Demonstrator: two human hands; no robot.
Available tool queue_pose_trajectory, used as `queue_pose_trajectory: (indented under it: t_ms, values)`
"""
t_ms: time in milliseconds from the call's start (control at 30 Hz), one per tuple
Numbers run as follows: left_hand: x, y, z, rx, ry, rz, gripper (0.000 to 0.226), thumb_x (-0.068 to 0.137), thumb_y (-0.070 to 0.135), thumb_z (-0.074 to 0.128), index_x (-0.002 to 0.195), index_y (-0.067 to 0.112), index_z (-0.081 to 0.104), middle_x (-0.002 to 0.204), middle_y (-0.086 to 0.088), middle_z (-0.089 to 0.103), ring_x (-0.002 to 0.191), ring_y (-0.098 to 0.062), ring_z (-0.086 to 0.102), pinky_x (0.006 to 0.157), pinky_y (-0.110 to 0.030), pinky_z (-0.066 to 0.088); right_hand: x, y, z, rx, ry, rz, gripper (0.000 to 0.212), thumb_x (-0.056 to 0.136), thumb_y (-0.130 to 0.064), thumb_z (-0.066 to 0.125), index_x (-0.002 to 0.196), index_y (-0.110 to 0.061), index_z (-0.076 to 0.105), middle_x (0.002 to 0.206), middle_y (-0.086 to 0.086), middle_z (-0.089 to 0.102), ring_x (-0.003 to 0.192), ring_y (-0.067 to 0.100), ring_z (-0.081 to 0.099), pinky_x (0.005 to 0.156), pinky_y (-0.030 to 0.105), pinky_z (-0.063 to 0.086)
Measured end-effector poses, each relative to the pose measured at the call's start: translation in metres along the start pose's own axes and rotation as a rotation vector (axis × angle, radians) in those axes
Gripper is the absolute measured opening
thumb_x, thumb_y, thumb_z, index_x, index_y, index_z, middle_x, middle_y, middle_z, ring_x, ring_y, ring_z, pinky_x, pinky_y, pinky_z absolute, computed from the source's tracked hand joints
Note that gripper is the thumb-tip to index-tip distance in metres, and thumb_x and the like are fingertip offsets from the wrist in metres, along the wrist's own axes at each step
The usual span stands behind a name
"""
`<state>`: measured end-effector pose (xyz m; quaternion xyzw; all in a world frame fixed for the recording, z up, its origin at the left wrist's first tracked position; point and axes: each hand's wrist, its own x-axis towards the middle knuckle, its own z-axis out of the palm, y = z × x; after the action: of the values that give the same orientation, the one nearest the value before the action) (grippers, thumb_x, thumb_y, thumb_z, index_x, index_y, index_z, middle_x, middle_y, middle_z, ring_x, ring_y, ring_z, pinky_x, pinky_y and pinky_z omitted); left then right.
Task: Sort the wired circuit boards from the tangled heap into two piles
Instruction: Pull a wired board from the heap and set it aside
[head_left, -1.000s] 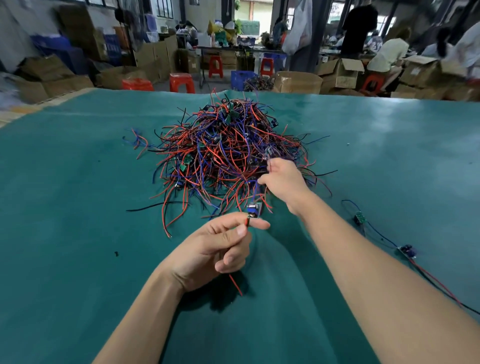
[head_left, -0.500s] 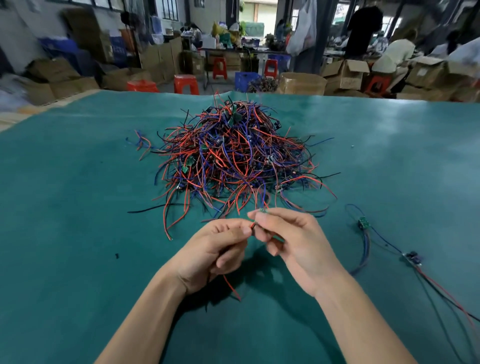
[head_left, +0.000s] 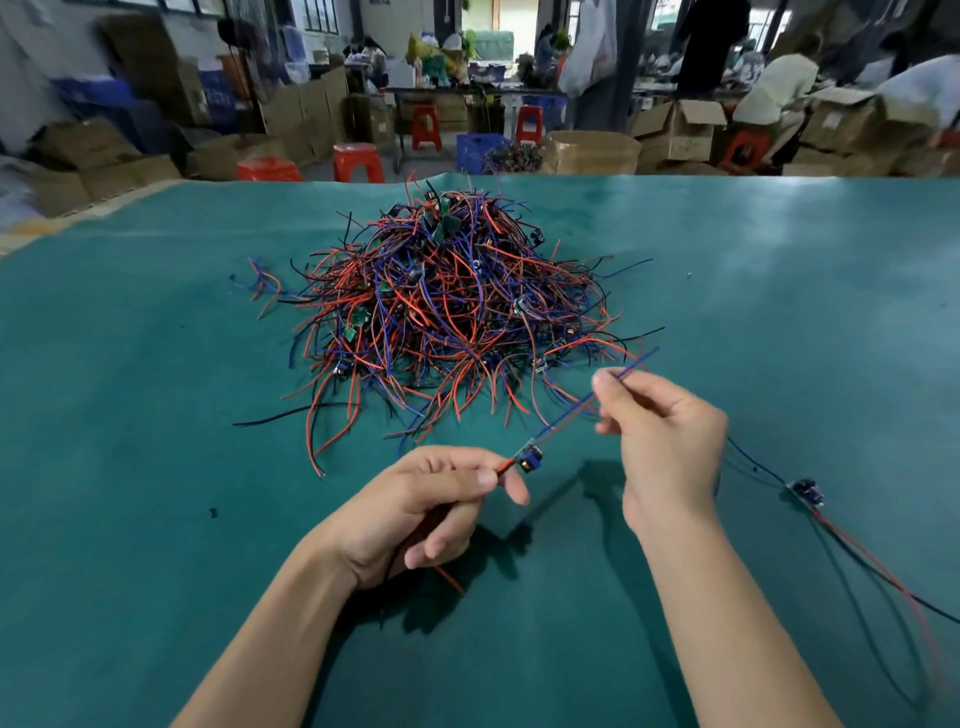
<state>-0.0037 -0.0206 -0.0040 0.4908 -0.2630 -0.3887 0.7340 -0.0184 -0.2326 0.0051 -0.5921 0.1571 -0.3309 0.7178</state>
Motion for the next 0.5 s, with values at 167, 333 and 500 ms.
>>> queue_pose_trajectory:
  t_ms: [167,333,500]
  values:
    - [-0.001,0.001,0.000,-0.018,0.059,0.059,0.021,0.099,0.016,0.051,0.103,0.002,0.066,0.039,0.001,0.039,0.027,-0.005,0.024,0.034,-0.015,0.024,0.014,-0.002,-0.013,0.191,0.370,-0.001,0.008,0.092,-0.003,0.074,0.085,-0.007,0.073,0.067,-0.004,0.070,0.056,0.007,0.066,0.069,0.023,0.058]
    - [0.004,0.002,-0.001,-0.032,0.296,0.211,0.021,0.097,0.018,0.050,0.100,0.009,0.069,0.040,0.000,0.037,0.027,-0.005,0.022,0.034,-0.016,0.020,-0.013,-0.002,0.006,-0.044,-0.036,0.087,0.023,0.088,-0.032,0.077,0.074,-0.014,0.074,0.065,0.002,0.072,0.055,0.014,0.066,0.053,0.032,0.054]
    - [-0.002,0.000,0.003,0.123,0.214,0.149,0.023,0.097,0.027,0.053,0.091,0.015,0.072,0.046,-0.006,0.050,0.028,-0.006,0.030,0.033,-0.015,0.024,-0.045,0.002,0.027,-0.142,-0.624,0.038,0.017,0.084,-0.039,0.077,0.090,-0.023,0.078,0.070,-0.004,0.069,0.067,0.009,0.064,0.057,0.021,0.049]
